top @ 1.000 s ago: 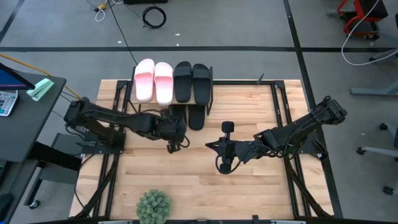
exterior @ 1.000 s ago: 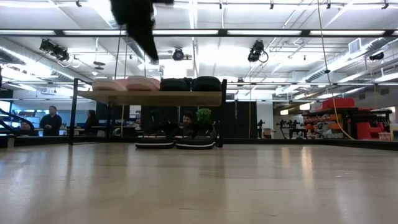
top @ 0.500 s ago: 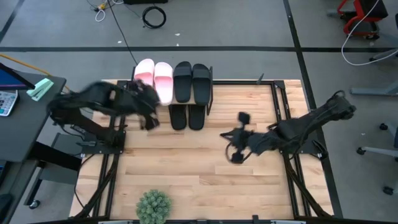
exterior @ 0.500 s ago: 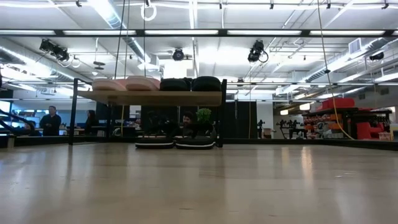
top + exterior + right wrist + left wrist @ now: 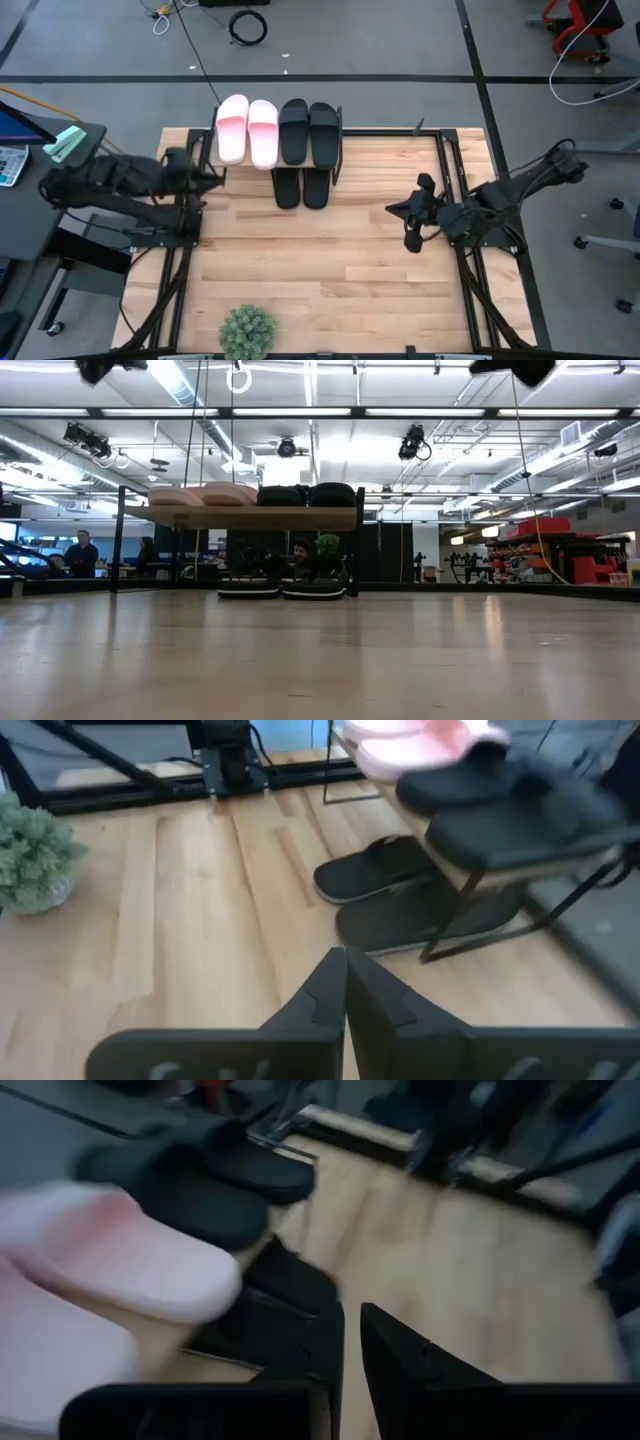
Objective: Pick and place slides into the shelf
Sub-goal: Return to Home Position
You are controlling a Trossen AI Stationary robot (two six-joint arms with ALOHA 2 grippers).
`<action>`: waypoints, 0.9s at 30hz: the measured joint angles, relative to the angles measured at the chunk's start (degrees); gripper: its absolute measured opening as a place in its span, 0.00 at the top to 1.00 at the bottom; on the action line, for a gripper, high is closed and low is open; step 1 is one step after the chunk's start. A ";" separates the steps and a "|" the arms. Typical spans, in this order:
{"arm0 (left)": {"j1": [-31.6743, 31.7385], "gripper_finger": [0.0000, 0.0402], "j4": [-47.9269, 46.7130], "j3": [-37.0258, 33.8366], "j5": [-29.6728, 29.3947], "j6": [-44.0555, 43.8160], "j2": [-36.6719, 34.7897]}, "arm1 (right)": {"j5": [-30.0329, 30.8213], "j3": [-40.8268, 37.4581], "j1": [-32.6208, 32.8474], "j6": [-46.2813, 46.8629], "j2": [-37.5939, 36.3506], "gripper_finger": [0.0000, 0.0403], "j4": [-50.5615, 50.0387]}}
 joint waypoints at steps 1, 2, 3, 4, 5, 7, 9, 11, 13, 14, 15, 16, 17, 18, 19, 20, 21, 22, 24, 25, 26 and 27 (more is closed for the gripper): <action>0.02 0.89 2.30 -3.75 1.55 -1.03 -3.35 | -0.04 -2.87 0.00 1.53 -0.97 0.97 2.51; 0.04 0.89 4.70 -7.26 3.19 -1.36 -6.23 | -0.06 -6.00 0.00 3.50 -1.84 0.97 5.75; 0.02 0.89 7.20 -10.59 4.79 -1.61 -8.99 | -0.10 -8.91 0.02 5.27 -2.50 0.97 9.49; 0.01 0.88 10.29 -13.96 6.18 -2.14 -11.54 | -0.07 -11.90 0.02 6.03 -3.02 0.97 13.85; 0.01 0.88 13.34 -17.12 7.50 -2.41 -13.70 | 0.09 -14.73 0.00 5.63 -3.38 0.97 18.37; -0.01 0.88 18.57 -22.86 8.58 -2.24 -17.60 | 0.18 -19.79 0.00 1.49 -3.67 0.97 27.53; 0.09 0.89 21.41 -27.28 8.31 -2.51 -21.18 | 0.16 -23.56 0.00 -3.00 -4.17 0.97 32.74; 0.32 0.89 23.66 -30.82 8.08 -4.22 -24.45 | 0.23 -25.56 -0.09 -4.78 -6.44 0.97 34.17; 0.41 0.90 25.18 -34.03 8.06 -5.57 -27.73 | 0.87 -26.22 -0.29 -5.89 -10.29 0.97 33.75; 0.41 0.90 25.96 -35.61 8.02 -5.80 -29.11 | 1.00 -26.43 -0.44 -6.59 -12.83 0.97 33.44; 0.41 0.90 26.89 -37.19 8.01 -5.86 -30.39 | 1.09 -26.69 -0.46 -7.39 -15.35 0.97 33.19; 0.41 0.91 28.17 -38.79 8.02 -5.88 -31.58 | 1.04 -26.93 -0.44 -8.24 -17.93 0.97 33.16; 0.41 0.91 30.07 -40.37 8.03 -5.88 -32.64 | 0.70 -27.24 -0.45 -8.71 -20.56 0.97 33.30; 0.41 0.91 31.97 -41.79 7.96 -5.85 -33.02 | -0.05 -27.78 -0.44 -8.86 -23.15 0.97 33.50; 0.41 0.91 34.46 -43.35 7.96 -5.80 -32.95 | -1.29 -28.72 -0.44 -8.88 -25.30 0.97 34.24; 0.41 0.91 35.07 -44.53 7.96 -5.64 -32.95 | -2.50 -30.03 -0.45 -8.83 -27.19 0.97 35.50; 0.41 0.90 36.95 -45.59 7.95 -5.61 -32.66 | -4.10 -31.76 -0.44 -8.90 -28.57 0.97 37.75; 0.41 0.90 39.54 -46.61 8.05 -5.67 -32.27 | -6.19 -33.84 -0.44 -9.12 -29.55 0.97 40.20; 0.41 0.89 41.93 -48.55 7.94 -6.22 -32.40 | -10.11 -37.90 -0.44 -11.30 -30.95 0.97 44.89; 0.41 0.89 42.64 -49.35 8.02 -6.78 -32.53 | -11.73 -39.39 -0.44 -12.51 -31.34 0.97 47.47; 0.41 0.89 43.54 -50.08 8.00 -7.21 -32.68 | -12.54 -40.78 -0.41 -13.19 -31.87 0.97 49.47; 0.41 0.89 44.57 -50.56 7.99 -7.69 -32.78 | -12.84 -42.01 -0.39 -13.46 -32.26 0.97 50.93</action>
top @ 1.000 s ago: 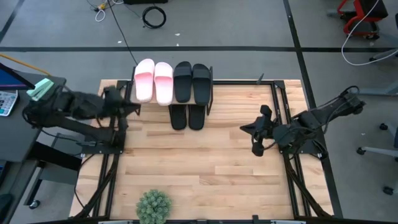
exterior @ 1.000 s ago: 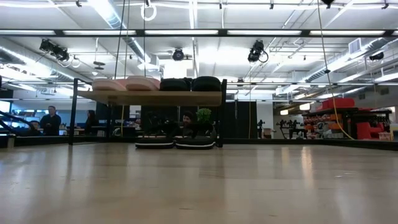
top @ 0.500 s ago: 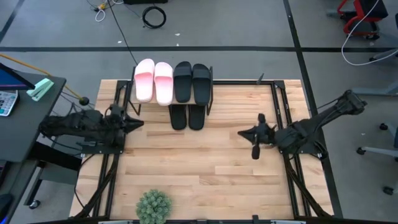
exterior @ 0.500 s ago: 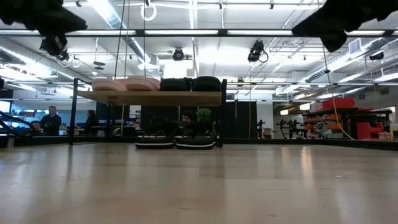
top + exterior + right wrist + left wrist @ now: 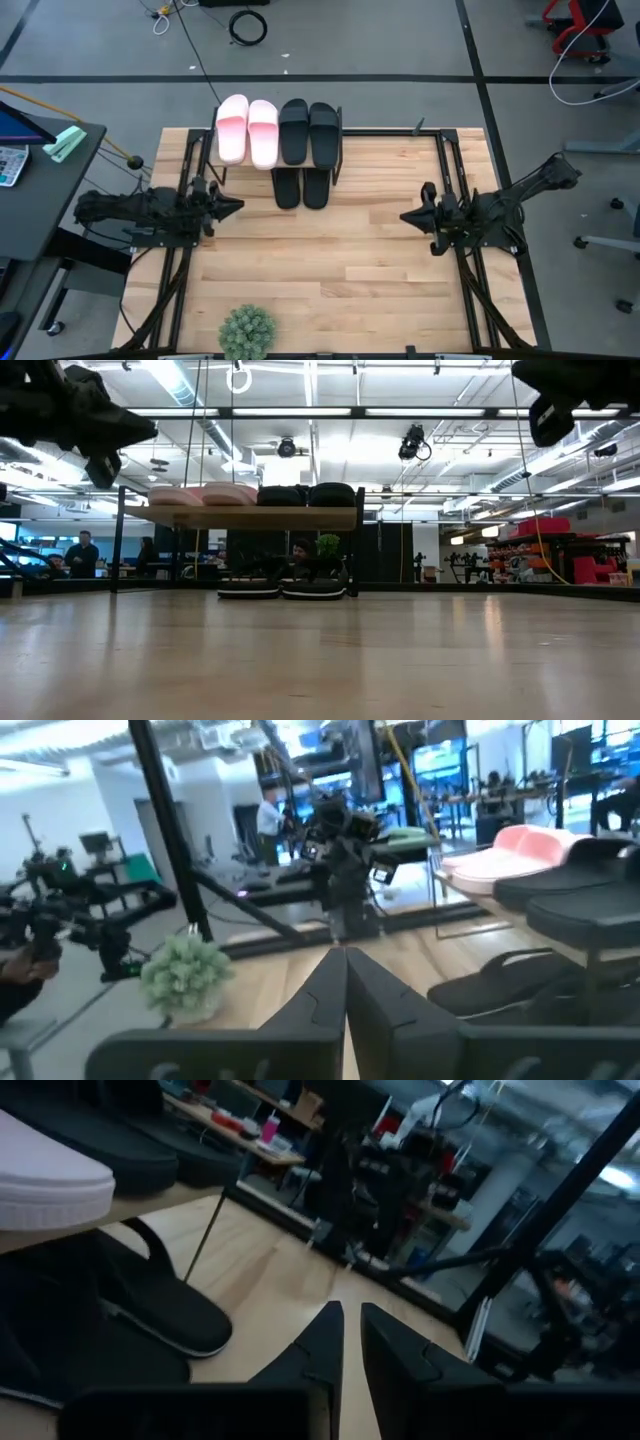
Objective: Pick and place slides into the shelf
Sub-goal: Return to Home Position
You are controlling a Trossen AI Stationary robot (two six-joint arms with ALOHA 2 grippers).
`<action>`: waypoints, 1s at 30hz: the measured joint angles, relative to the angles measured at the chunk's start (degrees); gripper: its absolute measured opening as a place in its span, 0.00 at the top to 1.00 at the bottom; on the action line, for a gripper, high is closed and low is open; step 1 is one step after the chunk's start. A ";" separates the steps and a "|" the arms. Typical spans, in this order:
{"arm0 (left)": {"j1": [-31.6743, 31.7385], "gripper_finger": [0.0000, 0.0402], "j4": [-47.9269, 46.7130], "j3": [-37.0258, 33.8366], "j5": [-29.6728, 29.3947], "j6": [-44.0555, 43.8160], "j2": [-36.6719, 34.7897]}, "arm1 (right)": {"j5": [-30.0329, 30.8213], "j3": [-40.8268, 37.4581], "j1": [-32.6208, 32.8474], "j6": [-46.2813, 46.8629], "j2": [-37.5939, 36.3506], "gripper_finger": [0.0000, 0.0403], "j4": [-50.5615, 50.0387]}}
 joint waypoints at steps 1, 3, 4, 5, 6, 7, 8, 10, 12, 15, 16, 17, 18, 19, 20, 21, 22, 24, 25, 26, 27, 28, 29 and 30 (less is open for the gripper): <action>0.00 0.89 0.99 -0.56 -0.03 -0.75 -0.10 | 0.10 -1.07 -0.01 0.03 -0.26 0.97 1.17; 0.00 0.89 1.75 -1.88 -0.03 -1.20 -0.07 | 0.14 -3.44 -0.05 1.39 -0.33 0.97 2.80; 0.00 0.89 2.40 -2.60 -0.04 -1.10 -0.06 | 0.10 -5.07 -0.04 2.42 -0.28 0.97 3.99; 0.00 0.90 3.70 -3.34 -0.02 -0.81 -0.06 | 0.06 -6.60 -0.04 3.43 -0.20 0.97 5.91; 0.00 0.90 5.09 -4.06 -0.04 -0.38 -0.08 | 0.07 -8.15 -0.04 4.07 -0.15 0.97 8.26; 0.08 0.91 6.02 -4.67 -0.06 0.49 -0.08 | 0.10 -9.92 -0.04 4.19 -0.17 0.97 10.87; 0.27 0.91 6.33 -5.06 -0.04 1.29 -0.07 | 0.28 -10.58 -0.04 4.01 -0.17 0.97 11.39; 1.04 0.92 6.37 -5.27 -0.04 2.82 -0.06 | 0.64 -10.29 -0.04 4.64 -0.06 0.97 10.65; 1.99 0.92 6.38 -5.27 -0.06 2.77 -0.08 | 0.86 -10.38 -0.04 4.74 -0.03 0.97 10.55; 4.05 0.92 6.46 -5.27 -0.06 2.38 -0.08 | 0.87 -10.50 -0.04 4.13 -0.90 0.97 10.26; 4.83 0.91 6.40 -5.27 -0.06 2.33 -0.08 | 0.87 -10.50 -0.04 3.69 -1.21 0.97 10.26; 5.65 0.91 5.92 -5.07 -0.06 2.37 -0.08 | 0.87 -10.50 -0.04 2.95 -1.62 0.97 10.26; 6.53 0.91 5.02 -4.61 -0.06 2.40 -0.08 | 0.87 -10.50 -0.04 2.13 -2.09 0.97 10.26; 7.25 0.90 3.95 -3.90 -0.06 2.25 -0.08 | 0.87 -10.50 -0.04 1.50 -2.66 0.97 10.22; 7.83 0.90 2.94 -3.24 -0.08 2.09 -0.08 | 0.88 -10.50 -0.04 0.65 -3.34 0.97 10.03; 8.23 0.90 1.70 -2.60 -0.06 2.04 -0.10 | 0.86 -10.50 -0.04 -0.19 -4.17 0.97 9.53; 8.55 0.89 0.38 -2.03 0.19 2.04 -0.10 | 0.87 -10.50 -0.04 -0.89 -5.06 0.97 9.06; 8.70 0.89 -0.55 -1.71 0.60 2.07 -0.10 | 0.87 -10.50 -0.04 -1.91 -6.88 0.97 7.83; 8.70 0.89 -0.07 -1.85 0.75 2.02 -0.09 | 0.88 -10.50 -0.04 -2.60 -7.75 0.97 6.65; 8.70 0.90 0.92 -2.30 0.81 2.02 -0.10 | 0.92 -10.50 -0.04 -3.01 -8.40 0.97 5.64; 8.70 0.90 2.24 -3.07 0.83 2.16 -0.10 | 1.25 -10.50 -0.04 -3.29 -8.84 0.97 4.83; 8.69 0.91 3.37 -4.09 0.83 2.24 -0.10 | 1.87 -10.50 -0.04 -3.19 -8.94 0.97 4.04; 8.69 0.91 5.06 -5.11 0.95 2.07 -0.02 | 2.49 -10.50 -0.04 -2.24 -8.89 0.97 3.39; 8.68 0.91 7.54 -5.96 1.11 1.90 0.05 | 3.20 -10.50 -0.04 -0.76 -8.74 0.97 2.71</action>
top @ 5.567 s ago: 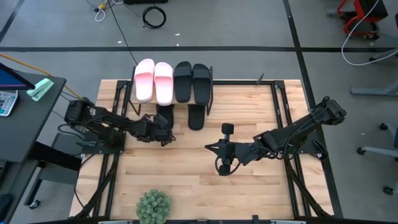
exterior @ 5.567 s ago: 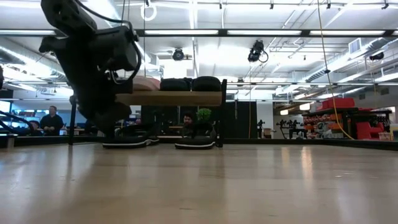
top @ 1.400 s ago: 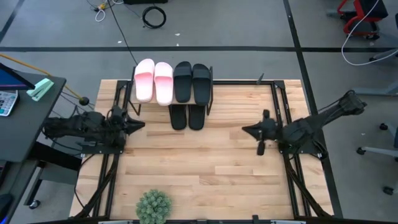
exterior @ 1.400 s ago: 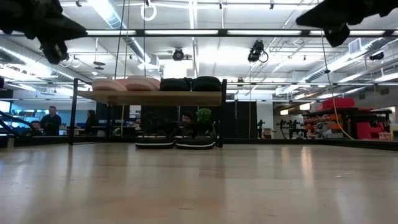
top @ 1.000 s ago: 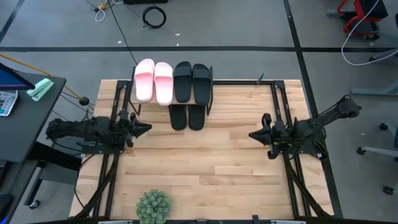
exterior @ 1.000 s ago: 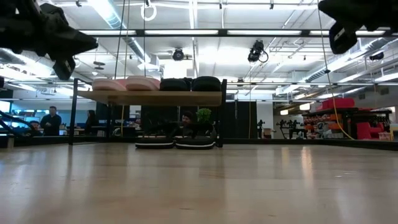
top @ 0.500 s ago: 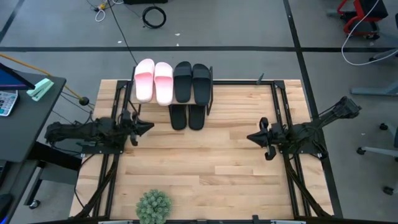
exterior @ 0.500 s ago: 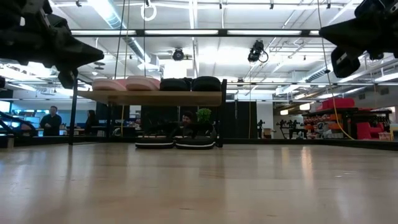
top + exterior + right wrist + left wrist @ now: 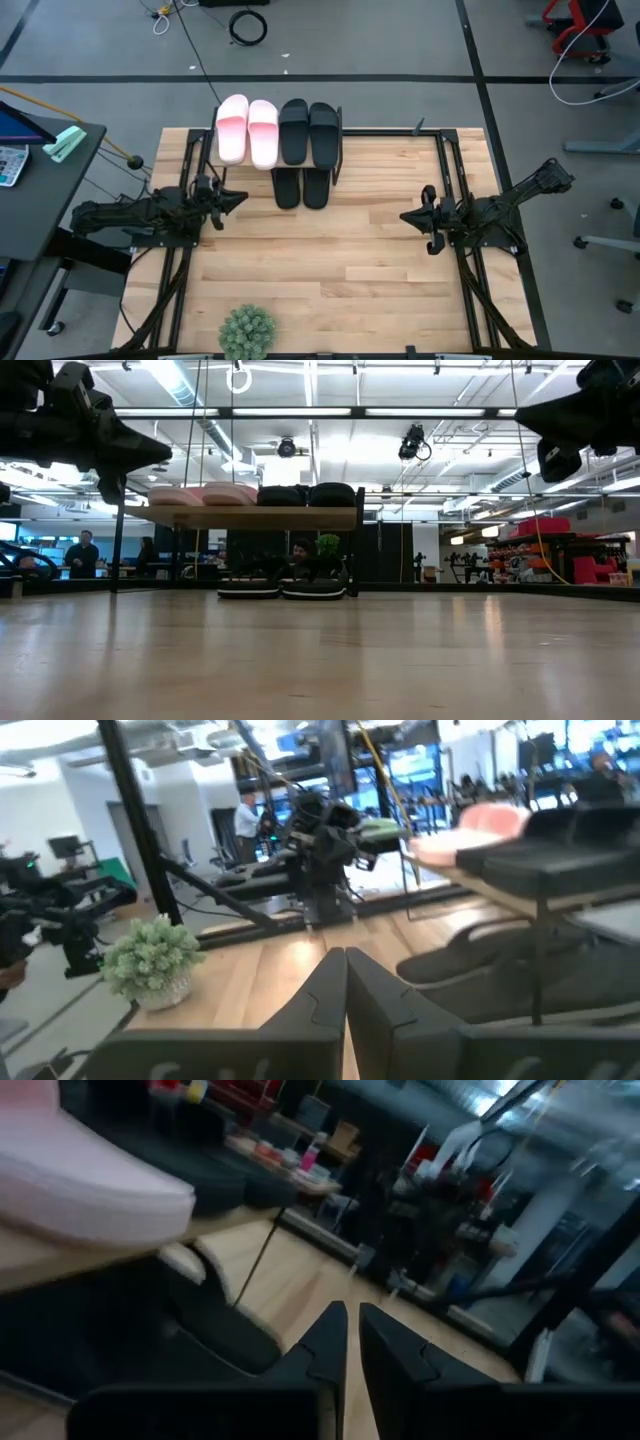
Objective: Pick and place slides into the shelf
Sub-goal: Return to Home Position
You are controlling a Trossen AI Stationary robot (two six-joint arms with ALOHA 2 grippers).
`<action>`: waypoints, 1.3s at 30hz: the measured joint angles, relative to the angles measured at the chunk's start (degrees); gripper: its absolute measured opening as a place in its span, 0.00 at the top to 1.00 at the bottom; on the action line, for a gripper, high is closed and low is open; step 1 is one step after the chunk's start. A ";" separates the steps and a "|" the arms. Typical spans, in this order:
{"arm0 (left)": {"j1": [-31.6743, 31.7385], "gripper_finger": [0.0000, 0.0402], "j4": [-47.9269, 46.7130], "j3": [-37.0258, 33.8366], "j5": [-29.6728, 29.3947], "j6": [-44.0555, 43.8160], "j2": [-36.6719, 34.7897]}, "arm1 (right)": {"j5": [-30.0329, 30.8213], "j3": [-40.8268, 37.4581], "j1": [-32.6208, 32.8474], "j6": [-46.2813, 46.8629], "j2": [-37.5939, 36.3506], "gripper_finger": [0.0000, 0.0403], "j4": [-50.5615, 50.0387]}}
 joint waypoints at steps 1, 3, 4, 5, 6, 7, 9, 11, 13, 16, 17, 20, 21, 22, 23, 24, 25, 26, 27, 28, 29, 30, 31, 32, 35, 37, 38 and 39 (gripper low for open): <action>0.00 0.92 2.11 -0.59 0.48 0.19 0.22 | 0.58 0.00 0.00 1.31 0.15 0.97 -0.47; -0.04 0.92 4.85 -1.52 1.38 1.11 0.81 | 1.10 0.00 0.00 2.33 0.39 0.97 -1.72; -0.02 0.92 4.95 -1.58 1.47 1.94 0.76 | 1.12 0.00 0.00 2.37 0.42 0.97 -2.54; -0.04 0.93 4.92 -1.58 1.49 3.02 0.70 | 1.11 0.00 0.00 2.51 0.48 0.97 -3.04; -0.02 0.93 4.91 -1.58 1.43 4.02 0.63 | 1.11 0.00 0.00 2.73 0.48 0.97 -3.38; -0.02 0.92 4.43 -1.57 1.45 5.02 0.77 | 1.03 0.00 0.00 3.27 0.48 0.97 -3.40; -0.02 0.92 4.16 -1.54 1.64 7.21 0.88 | 1.00 0.00 0.00 5.17 0.48 0.97 -3.45; -0.04 0.91 4.04 -1.54 1.63 9.23 1.31 | 0.99 0.00 0.00 6.00 0.48 0.97 -3.51; -0.04 0.90 4.00 -1.54 1.62 11.06 1.65 | 1.01 0.00 0.00 6.04 0.48 0.97 -3.51; -0.04 0.90 3.96 -1.54 1.60 10.96 2.45 | 1.01 0.00 0.00 6.08 0.48 0.97 -3.50; -0.04 0.90 4.00 -1.54 1.60 10.92 2.62 | 1.01 0.00 0.00 6.06 0.48 0.97 -3.51; -0.04 0.91 4.09 -1.56 1.58 10.91 2.71 | 1.01 0.00 0.00 6.06 0.48 0.97 -3.51; -0.04 0.91 4.14 -1.57 1.55 10.91 2.69 | 1.01 0.00 0.00 6.06 0.48 0.97 -3.53; -0.04 0.92 4.16 -1.58 1.55 10.91 2.69 | 1.01 0.00 0.00 6.06 0.48 0.97 -3.53; -0.04 0.92 4.16 -1.58 1.53 10.91 2.69 | 1.01 0.00 0.00 6.06 0.48 0.97 -3.51; -0.04 0.93 4.16 -1.58 1.52 10.91 2.69 | 1.01 0.00 0.00 6.06 0.48 0.97 -3.54; -0.04 0.93 4.16 -1.58 1.49 10.91 2.69 | 1.01 0.00 0.00 6.06 0.48 0.97 -3.54; -0.04 0.93 4.16 -1.58 1.49 10.90 2.69 | 1.01 0.00 0.00 6.06 0.48 0.97 -3.51; -0.04 0.93 4.16 -1.60 1.47 10.91 2.69 | 1.01 0.00 0.00 6.06 0.48 0.97 -3.52; -0.04 0.93 4.16 -1.60 1.47 10.90 2.69 | 1.01 0.00 0.00 6.06 0.48 0.97 -3.54; -0.04 0.93 4.16 -1.60 1.47 10.89 2.69 | 1.01 0.00 0.00 6.06 0.48 0.97 -3.51; -0.04 0.92 4.16 -1.60 1.47 10.89 2.69 | 1.01 0.00 0.00 6.06 0.48 0.97 -3.51; -0.04 0.92 4.16 -1.60 1.45 10.89 2.69 | 1.01 0.00 0.00 6.06 0.48 0.97 -3.54; -0.04 0.91 4.16 -1.63 1.45 10.89 2.69 | 1.01 0.00 0.00 6.06 0.48 0.97 -3.52; -0.04 0.90 4.16 -1.63 1.45 10.89 2.69 | 1.01 0.00 0.00 6.06 0.48 0.97 -3.53; -0.04 0.90 4.16 -1.63 1.45 10.89 2.70 | 1.01 0.00 0.00 6.04 0.48 0.97 -3.54; -0.04 0.90 4.16 -1.63 1.45 10.89 2.69 | 1.01 0.00 0.00 6.06 0.48 0.97 -3.54; -0.04 0.90 4.14 -1.63 1.45 10.90 2.69 | 1.01 0.00 0.02 6.04 0.48 0.97 -3.52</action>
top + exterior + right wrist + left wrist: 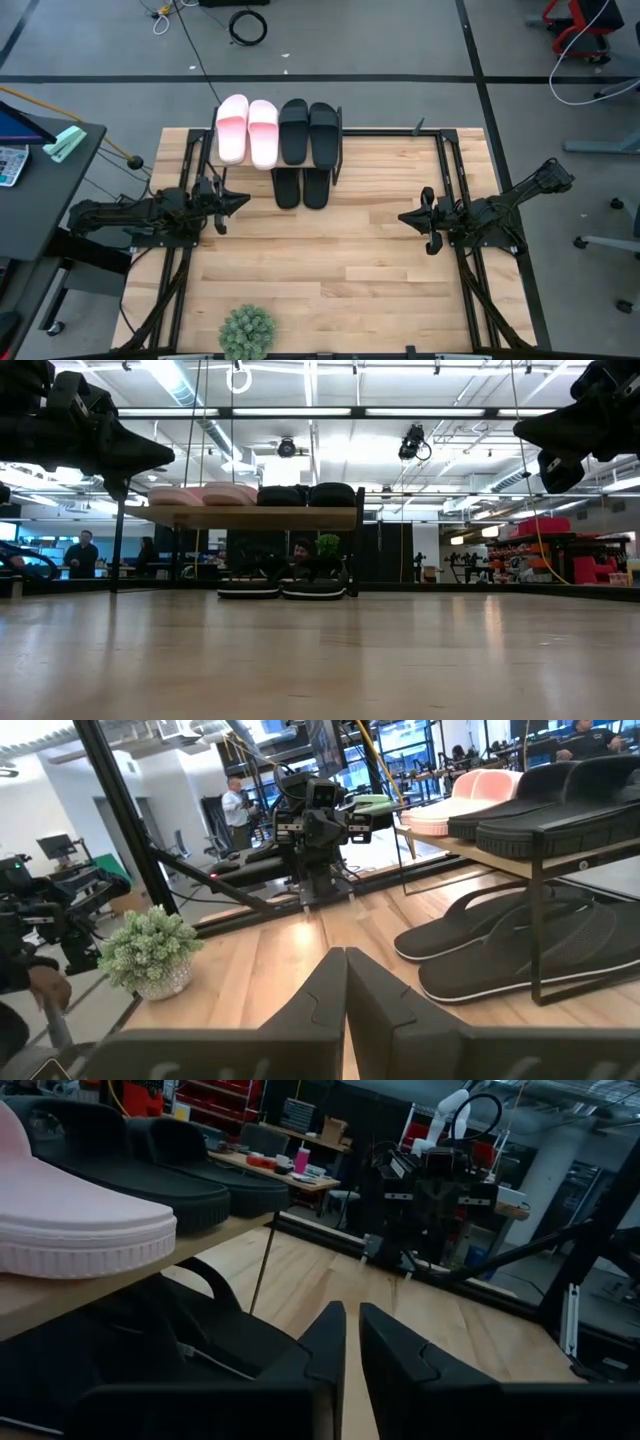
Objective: Pick and place slides into the shelf
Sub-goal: Return to Home Position
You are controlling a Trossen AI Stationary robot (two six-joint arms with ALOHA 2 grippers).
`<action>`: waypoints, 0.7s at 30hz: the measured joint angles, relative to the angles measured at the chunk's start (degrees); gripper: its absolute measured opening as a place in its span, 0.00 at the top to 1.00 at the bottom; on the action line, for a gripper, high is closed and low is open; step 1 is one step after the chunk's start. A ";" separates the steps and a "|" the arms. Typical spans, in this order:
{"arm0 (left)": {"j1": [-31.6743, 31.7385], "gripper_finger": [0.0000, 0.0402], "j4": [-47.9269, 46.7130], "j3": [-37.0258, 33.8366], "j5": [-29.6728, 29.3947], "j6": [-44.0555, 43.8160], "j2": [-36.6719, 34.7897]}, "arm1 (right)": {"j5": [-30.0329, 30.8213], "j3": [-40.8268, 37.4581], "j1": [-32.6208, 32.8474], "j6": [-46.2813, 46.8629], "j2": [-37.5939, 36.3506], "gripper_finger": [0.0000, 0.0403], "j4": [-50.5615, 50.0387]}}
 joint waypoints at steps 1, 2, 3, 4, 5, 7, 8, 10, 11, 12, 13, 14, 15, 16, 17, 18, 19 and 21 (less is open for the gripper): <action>0.00 0.91 0.00 0.00 0.00 -0.01 0.00 | 0.00 0.00 -0.02 0.00 0.00 0.97 0.00; 0.00 0.91 0.00 0.00 0.00 -0.01 0.00 | 0.00 0.00 0.00 0.00 0.00 0.97 -0.02; 0.00 0.91 0.00 0.00 0.00 -0.01 0.02 | 0.00 0.00 -0.02 0.00 0.00 0.97 -0.02; 0.00 0.92 0.00 -0.01 0.00 -0.01 0.00 | 0.00 0.00 -0.02 0.00 0.00 0.97 0.00; 0.00 0.92 0.00 -0.02 0.00 -0.01 0.00 | 0.00 0.00 0.00 0.00 0.00 0.97 -0.01; 0.00 0.93 0.00 -0.02 0.00 -0.01 0.01 | 0.00 0.00 -0.01 0.00 0.00 0.97 0.00; 0.00 0.93 0.00 -0.02 0.00 -0.01 0.00 | 0.00 0.00 -0.01 0.00 0.00 0.97 -0.01; 0.00 0.93 0.00 -0.02 0.00 -0.01 0.02 | 0.00 0.00 0.00 0.00 0.00 0.97 0.00; -0.02 0.93 0.00 -0.02 0.00 -0.01 0.02 | 0.01 0.00 0.00 0.00 0.00 0.97 -0.02; -0.44 0.92 0.29 -0.04 -0.12 -0.03 0.34 | 0.00 0.00 -0.01 0.00 0.00 0.97 0.00; -1.14 0.92 0.53 -0.07 -0.36 -0.01 1.31 | 0.03 0.00 0.00 0.00 0.02 0.97 -0.02; -1.79 0.91 0.62 -0.09 -0.08 -0.03 2.23 | 0.02 0.00 0.00 -0.01 0.02 0.97 0.00; -2.35 0.91 0.66 -0.09 -0.05 -0.04 2.75 | 0.02 0.00 0.00 -0.02 0.02 0.97 -0.02; -2.79 0.90 0.71 -0.09 -0.03 -0.01 3.16 | 0.04 0.00 0.00 -0.02 0.02 0.97 0.00; -2.99 0.90 0.79 -0.09 -0.10 -0.02 3.44 | 0.02 0.00 -0.01 -0.01 0.02 0.97 -0.02; -3.19 0.90 0.83 -0.09 -0.13 -0.03 3.75 | 0.02 0.00 0.00 -0.02 0.02 0.97 -0.02; -3.24 0.90 0.80 -0.09 -0.11 -0.01 3.94 | 0.04 0.00 0.00 -0.02 0.02 0.97 -0.02; -3.26 0.90 1.05 -0.09 -0.11 -0.04 4.07 | 0.02 0.00 0.00 -0.02 0.02 0.97 0.00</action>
